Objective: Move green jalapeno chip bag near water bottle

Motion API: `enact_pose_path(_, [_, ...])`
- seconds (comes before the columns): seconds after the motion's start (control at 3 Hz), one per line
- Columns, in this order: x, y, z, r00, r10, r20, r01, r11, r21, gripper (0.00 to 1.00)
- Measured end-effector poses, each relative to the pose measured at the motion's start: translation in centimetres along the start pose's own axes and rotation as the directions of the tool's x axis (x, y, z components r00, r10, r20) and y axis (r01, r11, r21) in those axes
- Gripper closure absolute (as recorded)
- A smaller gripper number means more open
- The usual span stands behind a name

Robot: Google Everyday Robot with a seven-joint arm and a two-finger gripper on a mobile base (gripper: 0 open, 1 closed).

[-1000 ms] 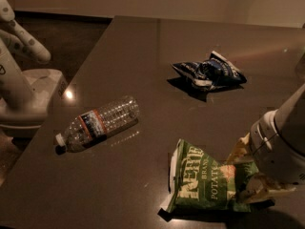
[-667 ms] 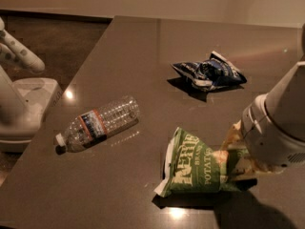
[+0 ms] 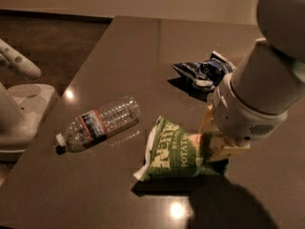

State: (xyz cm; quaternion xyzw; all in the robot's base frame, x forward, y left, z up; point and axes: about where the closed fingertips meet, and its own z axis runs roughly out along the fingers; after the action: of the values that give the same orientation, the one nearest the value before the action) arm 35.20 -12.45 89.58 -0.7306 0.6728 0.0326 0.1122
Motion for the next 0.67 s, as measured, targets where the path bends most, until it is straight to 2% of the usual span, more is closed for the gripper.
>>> enact_pose_path(0.67, [-2.9, -2.3, 1.3, 0.998, 0.053, 0.024, -0.053, 0.9986, 0.008, 1.0])
